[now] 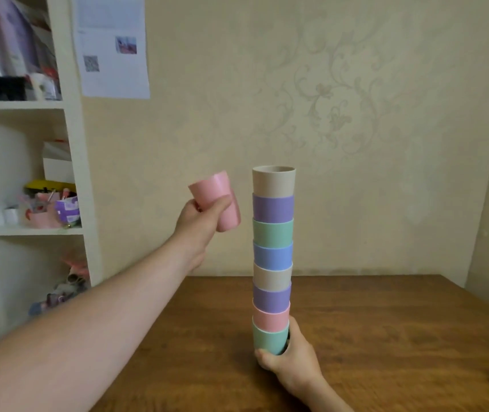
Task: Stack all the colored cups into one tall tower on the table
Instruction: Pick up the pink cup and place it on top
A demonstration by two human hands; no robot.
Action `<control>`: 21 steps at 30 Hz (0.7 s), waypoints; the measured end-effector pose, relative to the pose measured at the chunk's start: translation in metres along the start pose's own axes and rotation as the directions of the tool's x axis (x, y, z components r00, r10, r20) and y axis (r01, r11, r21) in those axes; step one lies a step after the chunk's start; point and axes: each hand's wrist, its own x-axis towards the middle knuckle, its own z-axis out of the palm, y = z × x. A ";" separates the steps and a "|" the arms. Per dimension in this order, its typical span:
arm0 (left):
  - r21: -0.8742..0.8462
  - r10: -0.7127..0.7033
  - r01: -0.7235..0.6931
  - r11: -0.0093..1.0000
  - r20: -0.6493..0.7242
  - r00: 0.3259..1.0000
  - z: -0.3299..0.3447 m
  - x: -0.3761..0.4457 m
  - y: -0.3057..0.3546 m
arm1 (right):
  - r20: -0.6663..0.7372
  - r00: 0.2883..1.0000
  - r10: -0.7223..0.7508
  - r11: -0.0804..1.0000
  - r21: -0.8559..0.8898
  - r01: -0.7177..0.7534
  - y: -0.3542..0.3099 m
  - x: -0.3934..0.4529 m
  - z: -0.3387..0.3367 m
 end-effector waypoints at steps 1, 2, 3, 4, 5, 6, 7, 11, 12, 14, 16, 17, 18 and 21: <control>-0.019 0.032 -0.032 0.999 0.018 0.999 0.007 0.002 0.024 | -0.004 1.000 0.002 1.000 0.008 -0.002 -0.001 -0.001 0.000; -0.044 0.057 -0.056 0.997 0.038 0.998 0.014 0.004 0.047 | -0.005 1.000 0.003 1.000 0.011 -0.003 -0.001 0.000 0.001; -0.073 0.085 -0.081 0.994 0.048 0.995 0.020 0.007 0.067 | -0.005 1.000 0.002 1.000 0.013 -0.002 -0.001 0.000 0.001; -0.091 0.120 -0.116 0.989 0.045 0.992 0.025 0.009 0.086 | -0.004 1.000 -0.003 1.000 0.015 0.003 -0.001 0.000 0.001; -0.090 0.159 -0.155 0.984 0.037 0.987 0.031 0.009 0.101 | -0.002 1.000 -0.010 1.000 0.019 0.010 -0.001 -0.001 0.000; -0.075 0.199 -0.196 0.978 0.034 0.979 0.037 0.009 0.114 | 0.002 1.000 -0.020 1.000 0.023 0.020 0.000 -0.001 0.000; -0.055 0.234 -0.232 0.971 0.038 0.971 0.043 0.008 0.123 | 0.008 0.999 -0.034 0.999 0.024 0.034 0.001 -0.001 0.000; 0.105 0.320 -0.333 0.937 0.125 0.939 0.074 0.002 0.130 | 0.025 0.998 -0.062 0.998 0.014 0.062 0.000 0.001 -0.002; 0.159 0.333 -0.356 0.921 0.157 0.930 0.081 0.001 0.126 | 0.035 0.997 -0.062 0.998 0.006 0.062 -0.001 0.002 -0.003; 0.261 0.334 -0.385 0.885 0.219 0.917 0.091 -0.002 0.118 | 0.050 0.997 -0.064 0.998 -0.009 0.065 -0.004 0.004 -0.004; 0.345 0.335 -0.404 0.847 0.243 0.910 0.095 -0.005 0.108 | 0.052 0.997 -0.065 0.998 -0.011 0.066 -0.005 0.005 -0.006; 0.383 0.337 -0.412 0.827 0.247 0.908 0.096 -0.005 0.104 | 0.054 0.996 -0.065 0.998 -0.006 0.065 -0.004 0.005 -0.005; 0.415 0.331 -0.412 0.811 0.256 0.908 0.096 -0.006 0.100 | 0.054 0.996 -0.065 0.998 0.002 0.065 -0.002 0.005 -0.005; 0.420 0.289 -0.380 0.824 0.265 0.920 0.095 -0.006 0.088 | 0.042 0.998 -0.055 0.998 0.037 0.053 0.005 0.006 -0.003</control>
